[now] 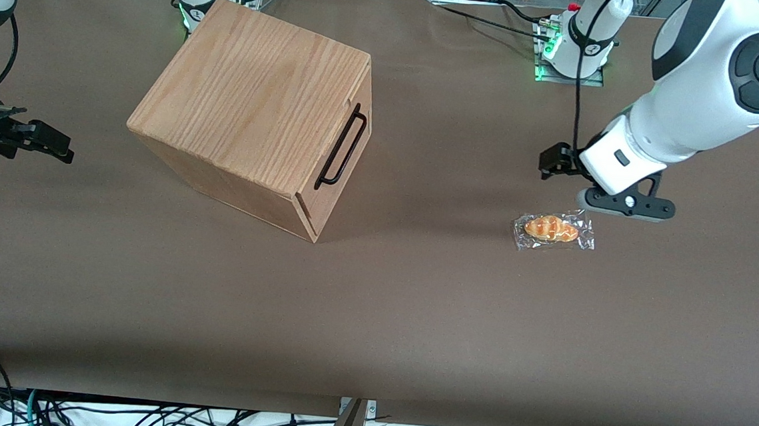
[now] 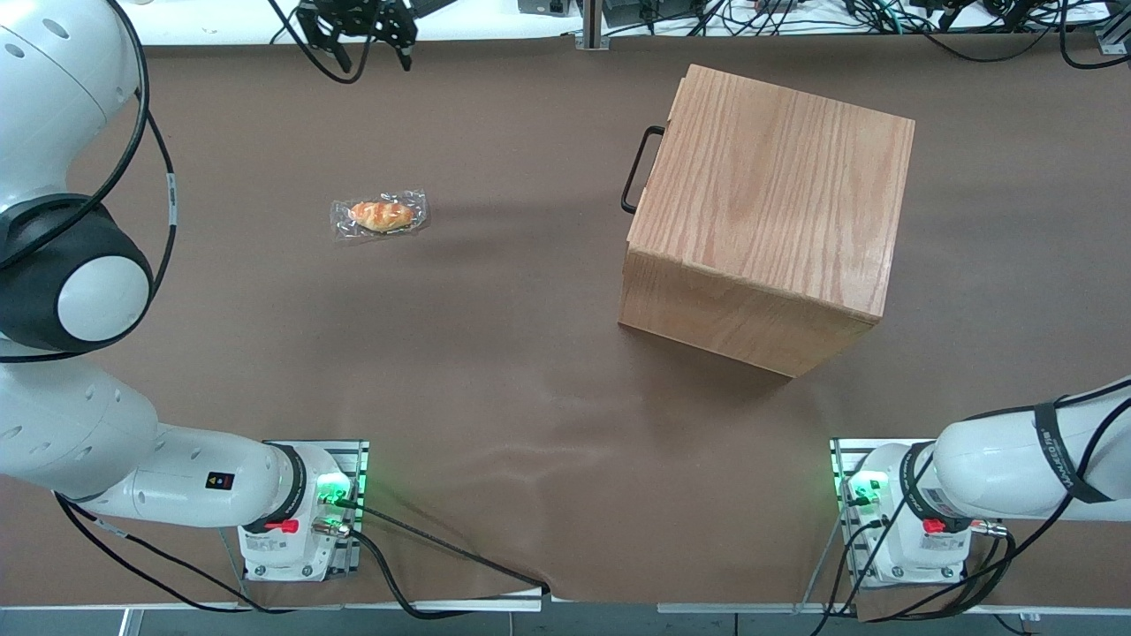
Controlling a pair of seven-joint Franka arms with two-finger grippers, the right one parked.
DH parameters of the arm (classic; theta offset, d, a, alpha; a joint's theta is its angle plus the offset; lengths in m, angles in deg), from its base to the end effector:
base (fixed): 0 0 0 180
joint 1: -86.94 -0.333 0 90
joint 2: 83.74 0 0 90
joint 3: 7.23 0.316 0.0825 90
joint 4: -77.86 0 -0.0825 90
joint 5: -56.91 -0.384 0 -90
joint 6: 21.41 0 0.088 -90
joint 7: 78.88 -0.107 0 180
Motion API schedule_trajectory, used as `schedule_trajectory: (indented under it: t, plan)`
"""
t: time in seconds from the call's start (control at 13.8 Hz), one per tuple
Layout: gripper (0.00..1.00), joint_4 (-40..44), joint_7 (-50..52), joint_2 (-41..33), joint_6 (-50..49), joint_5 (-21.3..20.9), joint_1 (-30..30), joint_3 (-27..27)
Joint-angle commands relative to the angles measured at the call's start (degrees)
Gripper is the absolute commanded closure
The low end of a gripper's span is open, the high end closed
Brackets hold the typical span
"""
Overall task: Open top drawer with left arm
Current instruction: 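Move the left gripper toward the black drawer handle of the wooden cabinet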
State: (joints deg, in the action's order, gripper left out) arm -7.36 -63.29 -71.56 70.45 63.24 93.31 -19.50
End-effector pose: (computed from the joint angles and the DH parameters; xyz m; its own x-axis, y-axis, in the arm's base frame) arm 0.5831 -0.1957 0.5457 0.9903 -0.0496 -0.1301 -0.0335 -0.9918 0.1234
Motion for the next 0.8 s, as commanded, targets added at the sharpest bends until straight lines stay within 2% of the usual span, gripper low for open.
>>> schedule_trajectory:
  t: [0.0, 0.29, 0.73]
  plan:
    - [0.00, 0.40, 3.90, 0.82, -0.46, 2.89, 0.30, -1.17]
    - [0.00, 0.49, 12.69, 1.78, 0.16, 2.63, 6.97, -1.27]
    - [0.00, 0.49, 24.73, 4.07, 7.00, 2.81, 15.15, -1.35]
